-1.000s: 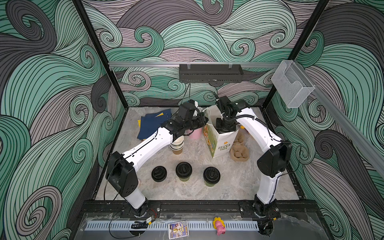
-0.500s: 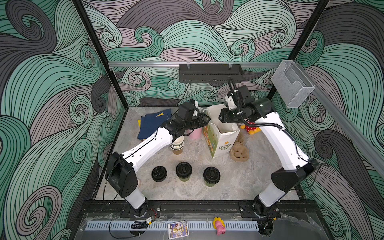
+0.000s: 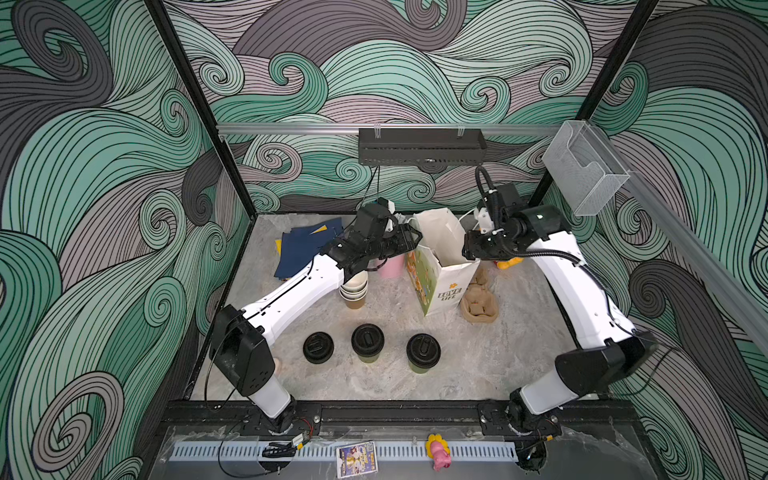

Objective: Pack the takeout coffee
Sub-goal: 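Open the right gripper and lift it out of the white bag, then move the right gripper over the green cup nearest the robot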

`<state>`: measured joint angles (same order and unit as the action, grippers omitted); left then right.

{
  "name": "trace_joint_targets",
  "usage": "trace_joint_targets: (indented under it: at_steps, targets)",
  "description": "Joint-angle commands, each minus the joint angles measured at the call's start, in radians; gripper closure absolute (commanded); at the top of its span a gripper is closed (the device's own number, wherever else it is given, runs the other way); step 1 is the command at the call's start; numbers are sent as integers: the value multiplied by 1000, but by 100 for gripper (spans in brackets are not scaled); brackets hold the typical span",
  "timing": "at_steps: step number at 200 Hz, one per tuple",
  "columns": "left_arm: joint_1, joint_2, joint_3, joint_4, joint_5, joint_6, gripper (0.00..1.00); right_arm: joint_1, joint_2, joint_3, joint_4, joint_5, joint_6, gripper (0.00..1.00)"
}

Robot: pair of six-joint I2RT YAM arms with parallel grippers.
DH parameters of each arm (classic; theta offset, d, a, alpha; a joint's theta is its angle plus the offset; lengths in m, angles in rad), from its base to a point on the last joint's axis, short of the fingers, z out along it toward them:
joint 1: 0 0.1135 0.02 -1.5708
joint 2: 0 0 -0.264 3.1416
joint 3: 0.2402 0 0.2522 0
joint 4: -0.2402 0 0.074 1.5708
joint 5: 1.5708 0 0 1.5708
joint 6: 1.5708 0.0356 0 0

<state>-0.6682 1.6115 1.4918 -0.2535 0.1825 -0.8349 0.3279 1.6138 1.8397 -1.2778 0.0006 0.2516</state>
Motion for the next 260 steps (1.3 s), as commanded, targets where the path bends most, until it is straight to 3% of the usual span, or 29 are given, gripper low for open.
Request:
trace_joint_targets:
  at_steps: [1,31,73,109,144,170,186,205,239,260]
  targets:
    - [4,-33,51,-36,-15,-3,53,3,20,30,-13,24,-26,47]
    - [4,-29,59,-50,-21,-3,65,2,35,18,9,71,-40,65]
    - [8,-25,64,-49,-21,-6,85,4,20,1,11,-1,-4,89]
    - [13,-22,65,-41,-19,-12,92,16,-23,-42,14,-124,112,94]
    - [17,-15,65,-32,-10,-15,94,49,-48,-66,15,-108,172,94]
    - [19,-18,56,-42,-10,-15,84,50,-61,-106,17,-78,169,90]
    - [19,-23,50,-41,-26,-16,65,50,-64,-113,8,-72,166,76]
    - [20,-31,56,-35,-39,-6,53,49,-71,-73,-21,-60,159,63]
    - [20,-39,82,-59,-35,28,43,55,-126,64,-103,-38,96,49]
    - [27,-60,75,-76,-34,49,40,105,-177,94,-143,-46,39,46]
